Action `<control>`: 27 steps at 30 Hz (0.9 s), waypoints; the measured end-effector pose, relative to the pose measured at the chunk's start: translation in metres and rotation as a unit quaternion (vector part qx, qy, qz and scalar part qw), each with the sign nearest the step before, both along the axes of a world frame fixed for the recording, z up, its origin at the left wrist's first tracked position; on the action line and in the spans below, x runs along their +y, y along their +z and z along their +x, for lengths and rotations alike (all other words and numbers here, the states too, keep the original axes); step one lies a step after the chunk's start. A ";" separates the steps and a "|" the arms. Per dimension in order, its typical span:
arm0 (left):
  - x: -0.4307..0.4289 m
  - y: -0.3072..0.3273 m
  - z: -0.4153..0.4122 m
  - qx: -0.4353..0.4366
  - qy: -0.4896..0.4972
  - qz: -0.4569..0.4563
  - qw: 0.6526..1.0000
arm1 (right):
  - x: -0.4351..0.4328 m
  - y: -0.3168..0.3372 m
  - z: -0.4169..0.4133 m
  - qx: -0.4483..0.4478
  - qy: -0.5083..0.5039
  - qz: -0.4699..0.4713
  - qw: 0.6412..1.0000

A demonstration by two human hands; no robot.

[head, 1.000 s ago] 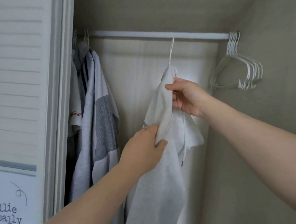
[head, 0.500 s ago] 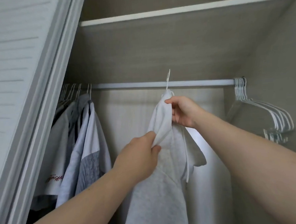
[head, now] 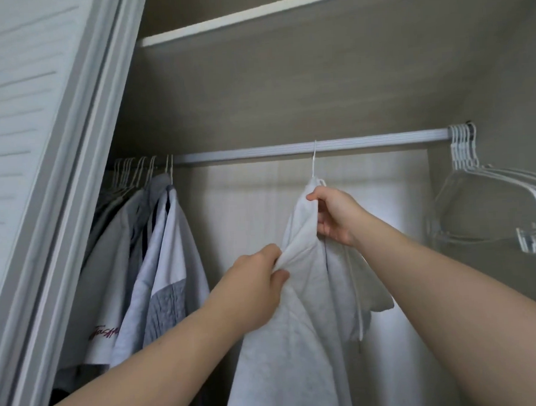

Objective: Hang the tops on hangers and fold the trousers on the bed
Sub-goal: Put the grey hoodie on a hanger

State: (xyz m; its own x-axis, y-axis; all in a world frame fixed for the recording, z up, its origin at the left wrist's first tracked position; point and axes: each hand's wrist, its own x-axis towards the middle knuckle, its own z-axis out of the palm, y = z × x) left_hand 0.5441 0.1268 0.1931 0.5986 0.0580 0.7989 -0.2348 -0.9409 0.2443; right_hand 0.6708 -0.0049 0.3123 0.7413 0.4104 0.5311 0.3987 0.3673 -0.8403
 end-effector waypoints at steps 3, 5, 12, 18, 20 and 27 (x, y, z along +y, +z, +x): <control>0.002 -0.008 0.001 0.020 -0.014 -0.007 1.000 | 0.005 -0.002 -0.014 -0.073 -0.146 -0.073 0.984; 0.003 -0.013 0.000 0.034 -0.015 -0.010 0.999 | 0.006 -0.003 -0.028 -0.137 -0.242 -0.162 0.947; 0.016 -0.032 -0.016 0.101 0.006 0.013 0.995 | 0.008 -0.011 -0.083 -0.222 -0.355 -0.357 0.835; 0.039 -0.033 -0.037 0.097 0.055 0.029 0.993 | 0.033 -0.011 -0.085 -0.284 -0.365 -0.314 0.829; 0.048 -0.031 -0.044 0.099 0.081 0.044 0.991 | 0.044 -0.011 -0.086 -0.293 -0.348 -0.313 0.834; 0.081 -0.023 -0.063 0.125 0.146 0.054 0.980 | 0.094 -0.006 -0.067 -0.331 -0.277 -0.303 0.850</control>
State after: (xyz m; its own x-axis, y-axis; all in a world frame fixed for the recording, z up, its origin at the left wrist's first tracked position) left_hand 0.4811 0.2080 0.1699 0.7464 0.1794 0.6409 0.1030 -0.9825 0.1551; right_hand 0.6036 0.0889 0.3064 0.5318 0.4416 0.7227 0.8277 -0.4515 -0.3333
